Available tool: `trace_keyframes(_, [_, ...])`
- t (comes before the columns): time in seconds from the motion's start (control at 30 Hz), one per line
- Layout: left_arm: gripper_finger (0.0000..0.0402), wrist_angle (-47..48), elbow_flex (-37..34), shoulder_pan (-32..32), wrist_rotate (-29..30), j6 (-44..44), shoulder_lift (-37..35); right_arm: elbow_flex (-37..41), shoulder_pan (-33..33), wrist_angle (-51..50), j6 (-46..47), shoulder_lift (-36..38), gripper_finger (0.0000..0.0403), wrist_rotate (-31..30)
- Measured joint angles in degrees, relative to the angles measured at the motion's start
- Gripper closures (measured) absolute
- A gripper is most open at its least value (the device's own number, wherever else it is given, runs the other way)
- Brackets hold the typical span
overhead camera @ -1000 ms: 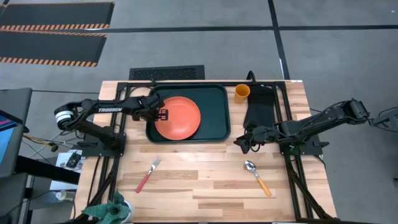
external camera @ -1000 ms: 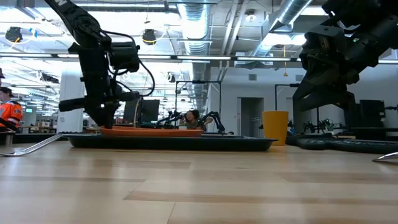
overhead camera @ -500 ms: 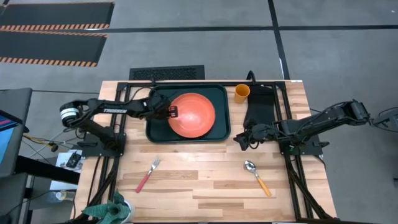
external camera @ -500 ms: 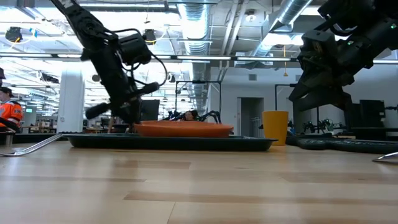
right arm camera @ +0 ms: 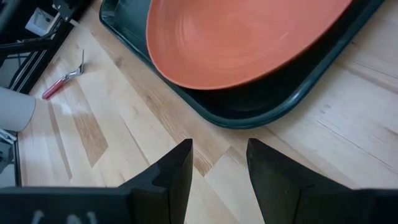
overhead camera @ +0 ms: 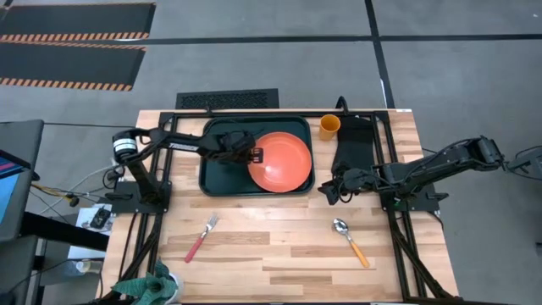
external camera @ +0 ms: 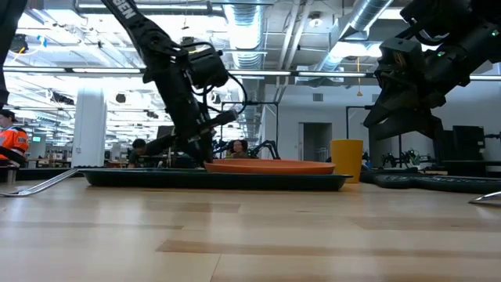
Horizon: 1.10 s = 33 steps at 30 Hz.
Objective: Pick and place plate/cup/fork/spoon on tray
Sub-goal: Put the orange plate on the black tray
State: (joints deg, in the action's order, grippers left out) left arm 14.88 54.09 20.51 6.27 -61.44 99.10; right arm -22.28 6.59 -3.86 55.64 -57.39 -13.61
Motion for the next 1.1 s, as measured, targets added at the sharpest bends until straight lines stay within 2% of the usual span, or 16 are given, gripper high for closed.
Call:
trace_keyframes(0.2, [0.0401,2.68,2.39,0.09,1.99,1.01,0.32,0.0,0.0,0.0,0.0,0.0,0.0226,0.0])
trace_keyframes(0.5, [0.0401,6.18,2.82,0.09,1.46,1.31,0.32,0.0,0.0,0.01,-0.14,0.0,0.0226,0.0])
trace_keyframes(0.63, [0.0395,6.32,2.84,0.11,-0.27,4.64,0.32,0.0,0.0,0.02,-0.2,0.0,0.0226,0.0])
trace_keyframes(0.77, [0.0367,6.44,2.82,0.0,-1.49,5.43,0.32,0.0,0.0,0.02,-0.2,0.0,0.0226,0.0])
trace_keyframes(1.1, [0.0253,3.77,2.82,0.01,-0.2,5.02,0.32,0.0,0.0,0.09,-0.17,0.0,0.0226,0.0])
